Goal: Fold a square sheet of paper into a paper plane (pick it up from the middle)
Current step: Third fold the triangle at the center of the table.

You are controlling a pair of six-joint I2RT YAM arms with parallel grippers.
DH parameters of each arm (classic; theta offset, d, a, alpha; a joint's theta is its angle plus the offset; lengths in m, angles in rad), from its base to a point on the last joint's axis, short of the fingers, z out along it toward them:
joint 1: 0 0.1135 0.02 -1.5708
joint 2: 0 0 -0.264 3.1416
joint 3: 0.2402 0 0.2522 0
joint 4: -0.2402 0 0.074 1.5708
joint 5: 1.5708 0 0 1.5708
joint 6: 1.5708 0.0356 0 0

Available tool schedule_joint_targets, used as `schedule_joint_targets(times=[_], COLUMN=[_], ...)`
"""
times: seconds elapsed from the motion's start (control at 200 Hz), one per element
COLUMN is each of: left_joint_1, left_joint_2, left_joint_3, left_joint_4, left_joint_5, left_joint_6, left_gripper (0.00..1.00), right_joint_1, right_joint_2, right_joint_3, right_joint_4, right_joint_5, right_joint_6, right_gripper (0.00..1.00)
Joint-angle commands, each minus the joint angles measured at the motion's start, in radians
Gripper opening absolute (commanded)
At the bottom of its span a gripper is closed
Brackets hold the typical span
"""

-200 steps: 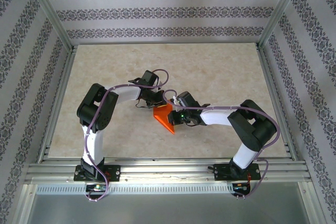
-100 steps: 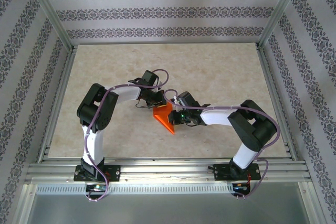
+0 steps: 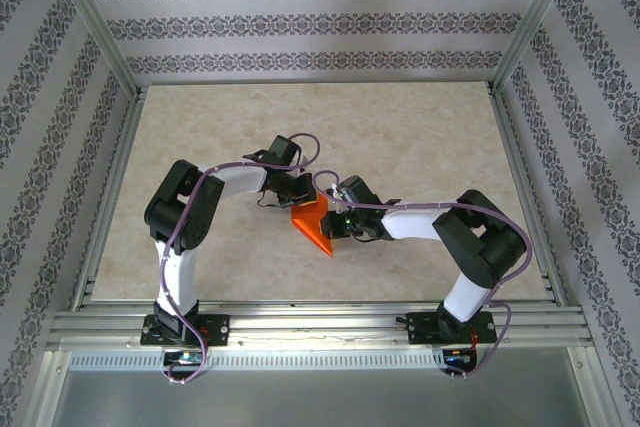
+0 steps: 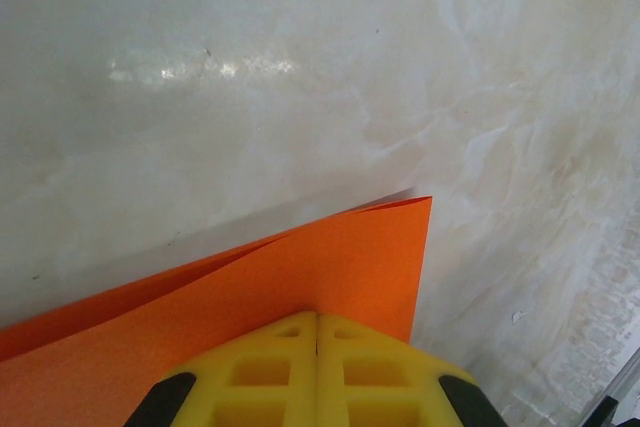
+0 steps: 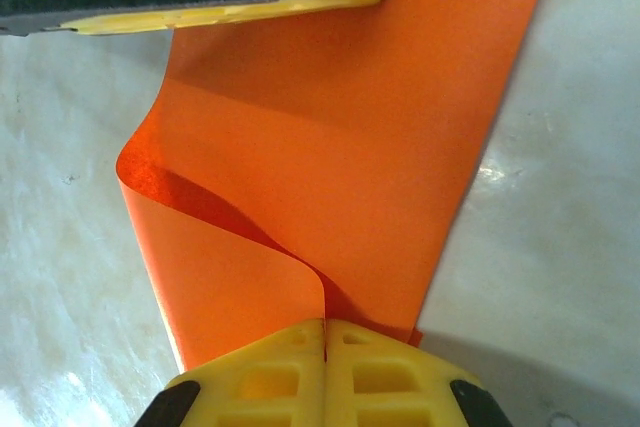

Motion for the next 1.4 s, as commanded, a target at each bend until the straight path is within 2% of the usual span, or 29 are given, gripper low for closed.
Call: schedule_joint_targets(times=[0.0, 0.295, 0.57, 0.739, 0.939, 1.109, 1.309, 1.399], left_joint_1=[-0.008, -0.006, -0.004, -0.004, 0.001, 0.003, 0.003, 0.003], left_joint_2=[-0.016, -0.037, -0.074, -0.077, -0.058, -0.118, -0.123, -0.147], left_joint_3=[-0.020, 0.011, 0.007, -0.007, -0.052, -0.102, -0.105, -0.129], left_joint_4=[-0.017, -0.024, -0.003, -0.042, -0.017, 0.052, 0.024, 0.064], left_joint_5=[-0.007, -0.019, -0.054, -0.097, -0.093, -0.083, -0.093, -0.083], left_joint_6=[-0.012, -0.017, -0.038, -0.022, -0.037, -0.052, -0.053, -0.067], left_gripper=[0.07, 0.08, 0.16, 0.13, 0.09, 0.12, 0.11, 0.12], right_joint_1=[-0.011, -0.011, -0.013, -0.012, -0.012, -0.016, -0.032, -0.034], right_joint_2=[0.015, 0.007, 0.015, 0.014, 0.011, 0.006, -0.001, 0.007], right_joint_3=[-0.016, -0.019, -0.027, -0.028, -0.028, -0.031, -0.032, -0.021], right_joint_4=[0.017, 0.015, 0.018, 0.022, 0.023, 0.010, 0.004, -0.006], right_joint_5=[0.007, 0.011, 0.007, 0.003, 0.003, 0.005, -0.016, -0.036], right_joint_6=[0.011, 0.005, 0.002, 0.000, 0.001, -0.011, -0.037, -0.040], right_gripper=[0.00, 0.00, 0.00, 0.00, 0.00, 0.00, 0.00, 0.00])
